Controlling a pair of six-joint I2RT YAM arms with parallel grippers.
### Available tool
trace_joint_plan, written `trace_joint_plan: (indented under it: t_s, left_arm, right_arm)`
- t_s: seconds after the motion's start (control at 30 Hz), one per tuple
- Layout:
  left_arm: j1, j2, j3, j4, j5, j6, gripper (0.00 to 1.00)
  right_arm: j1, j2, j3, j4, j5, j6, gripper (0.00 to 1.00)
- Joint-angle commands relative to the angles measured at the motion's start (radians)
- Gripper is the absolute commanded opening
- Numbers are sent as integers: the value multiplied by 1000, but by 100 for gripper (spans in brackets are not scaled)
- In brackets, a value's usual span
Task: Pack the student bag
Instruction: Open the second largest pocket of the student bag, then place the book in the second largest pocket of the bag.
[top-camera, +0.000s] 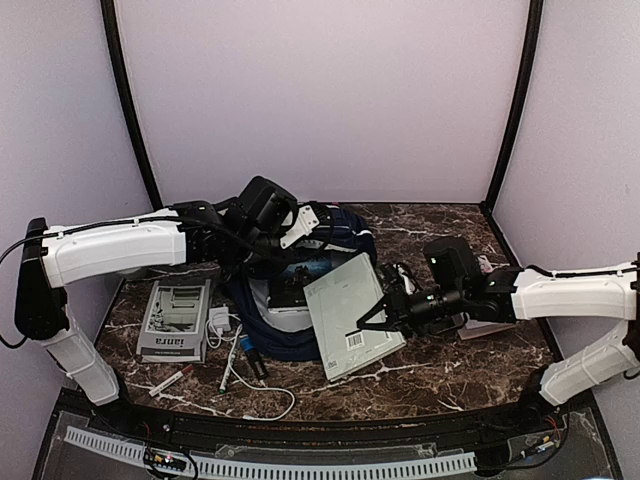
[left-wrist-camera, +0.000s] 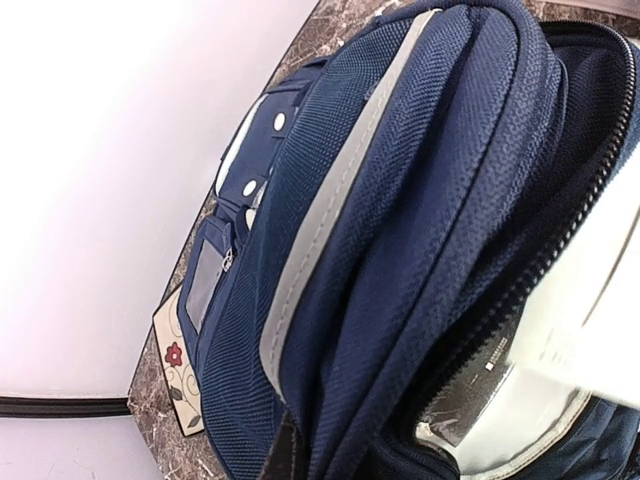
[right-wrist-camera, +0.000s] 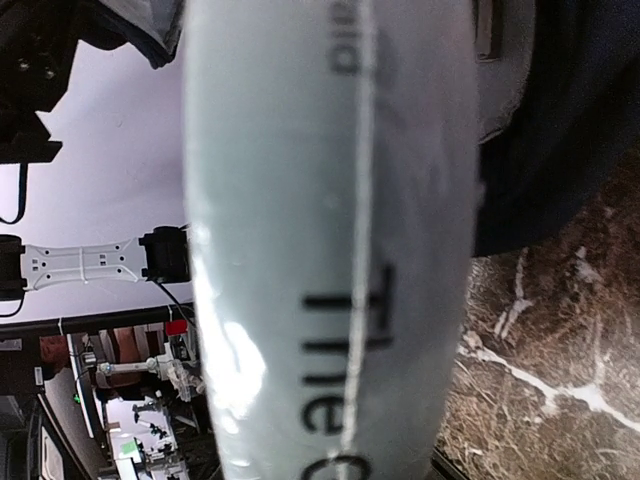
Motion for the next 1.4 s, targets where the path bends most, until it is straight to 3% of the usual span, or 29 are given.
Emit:
trace_joint_plan:
  t_s: [0.0,0.27,0.33,0.43,0.53,0.67,0.87,1.1,1.27,1.37]
  left_arm:
    - [-12,-62,104,136,-2,5,0]
    - [-14,-119,101,142,88,-67,0]
    - [-14,-124,102,131,94,-71,0]
    - [-14,-131,95,136,86,-74,0]
    - [-14,-132,80,139,75,-67,0]
    - [-14,-122,64,139,54,-57,0]
    - [-10,-100,64,136,48,-56,0]
    - [-5,-72,68,113,69,-89,0]
    - [-5,-46,94,72,86,-116,0]
    - [-5,-46,92,63,108,-130,0]
  right_arm:
    - [16,102,112,358,-54,74,0]
    - [1,489,437,450,-6,131,0]
    - [-17,579,536,449,12,153,9]
    - [-42,680,643,370,102,156,37]
    - [-58,702,684,259,172,92,50]
    - [-58,635,680,49,276,-76,67]
    - [-43,433,552,-241,393,-252,71]
    - [-35,194,234,-152,348,-163,72]
    - [-35,120,168,-75,303,-119,70]
    - [-36,41,123,-42,359,-88,70]
